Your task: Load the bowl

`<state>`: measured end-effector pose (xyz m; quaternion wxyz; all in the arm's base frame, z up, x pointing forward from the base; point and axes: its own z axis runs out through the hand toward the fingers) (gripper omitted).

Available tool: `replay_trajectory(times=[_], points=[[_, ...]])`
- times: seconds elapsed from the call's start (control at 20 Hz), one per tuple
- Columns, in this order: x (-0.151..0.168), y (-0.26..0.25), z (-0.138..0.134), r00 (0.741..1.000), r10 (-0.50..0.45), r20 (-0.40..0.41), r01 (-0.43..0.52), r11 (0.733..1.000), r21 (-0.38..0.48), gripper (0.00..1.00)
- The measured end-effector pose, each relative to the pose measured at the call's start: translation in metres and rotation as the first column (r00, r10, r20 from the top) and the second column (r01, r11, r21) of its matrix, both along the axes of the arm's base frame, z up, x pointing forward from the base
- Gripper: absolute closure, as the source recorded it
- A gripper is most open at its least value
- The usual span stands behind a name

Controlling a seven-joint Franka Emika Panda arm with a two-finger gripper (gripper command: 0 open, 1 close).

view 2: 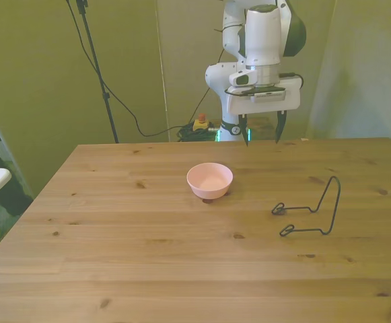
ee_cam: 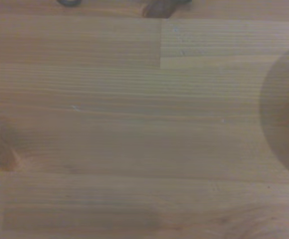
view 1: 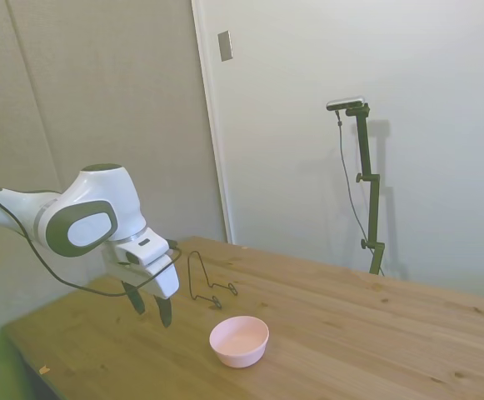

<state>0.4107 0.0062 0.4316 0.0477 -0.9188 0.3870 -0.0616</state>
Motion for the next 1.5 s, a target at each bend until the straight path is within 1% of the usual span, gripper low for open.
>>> replay_trajectory(times=[0.15,0.3,0.45,0.55,0.65,0.75,0.9,1.05,1.25,1.3,1.5], points=[[-0.002,0.0,-0.005,1.0,-0.018,-0.009,0.018,1.0,-0.014,0.0],[0.0,-0.008,-0.007,0.999,-0.045,0.029,0.047,0.996,-0.076,0.0],[0.013,-0.03,0.007,0.992,-0.08,0.095,0.089,0.99,-0.105,0.0],[0.028,-0.044,0.016,0.989,-0.1,0.111,0.113,0.986,-0.126,0.0],[0.045,-0.054,0.017,0.988,-0.112,0.11,0.127,0.982,-0.14,0.0],[0.06,-0.062,0.01,0.987,-0.126,0.104,0.139,0.981,-0.137,0.0],[0.076,-0.07,-0.009,0.986,-0.146,0.082,0.156,0.978,-0.135,0.0],[0.082,-0.073,-0.027,0.985,-0.162,0.064,0.17,0.975,-0.14,0.0],[0.083,-0.071,-0.041,0.984,-0.17,0.052,0.176,0.974,-0.145,0.0],[0.083,-0.071,-0.043,0.984,-0.171,0.05,0.177,0.973,-0.149,1.0],[0.086,-0.072,-0.059,0.981,-0.191,0.039,0.195,0.969,-0.152,1.0]])
